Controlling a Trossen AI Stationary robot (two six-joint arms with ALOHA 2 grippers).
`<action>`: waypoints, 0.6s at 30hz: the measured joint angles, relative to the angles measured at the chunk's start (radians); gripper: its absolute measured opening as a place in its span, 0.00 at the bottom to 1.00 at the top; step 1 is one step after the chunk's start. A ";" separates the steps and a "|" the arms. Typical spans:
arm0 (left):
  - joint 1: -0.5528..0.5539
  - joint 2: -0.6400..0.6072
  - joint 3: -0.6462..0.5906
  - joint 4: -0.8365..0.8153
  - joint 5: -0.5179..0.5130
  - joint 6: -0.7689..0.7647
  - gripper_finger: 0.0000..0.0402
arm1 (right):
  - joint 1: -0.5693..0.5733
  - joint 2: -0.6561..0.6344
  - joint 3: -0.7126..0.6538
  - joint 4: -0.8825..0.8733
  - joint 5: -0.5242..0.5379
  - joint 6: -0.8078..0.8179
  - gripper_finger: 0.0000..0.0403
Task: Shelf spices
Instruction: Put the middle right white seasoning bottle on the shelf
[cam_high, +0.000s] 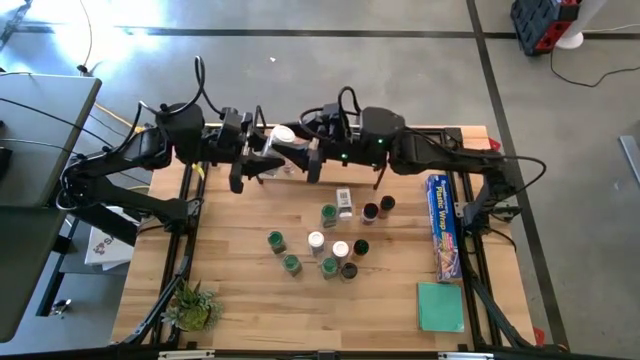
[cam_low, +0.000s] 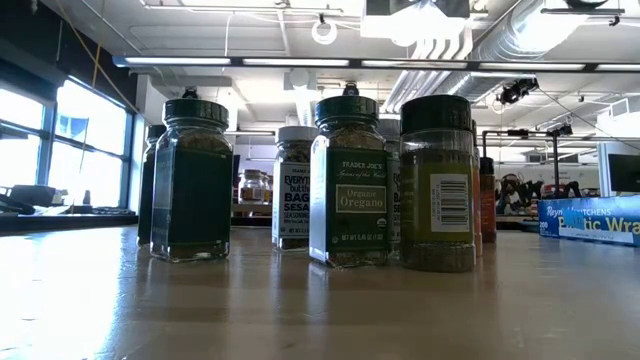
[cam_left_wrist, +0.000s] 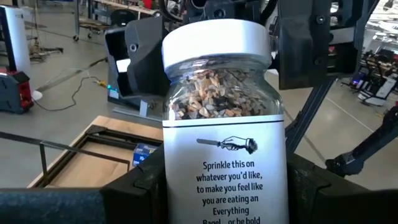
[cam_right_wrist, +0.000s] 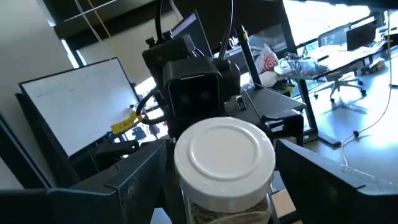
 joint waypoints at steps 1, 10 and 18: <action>0.000 0.000 0.000 0.000 0.000 0.000 0.47 | 0.000 0.001 0.000 -0.001 0.000 0.010 0.73; 0.006 0.015 0.000 0.002 -0.032 -0.019 0.47 | -0.024 0.002 0.000 0.001 -0.041 0.013 0.60; 0.007 0.028 0.000 -0.008 -0.055 -0.027 0.65 | -0.038 0.013 -0.001 -0.014 -0.073 0.025 0.47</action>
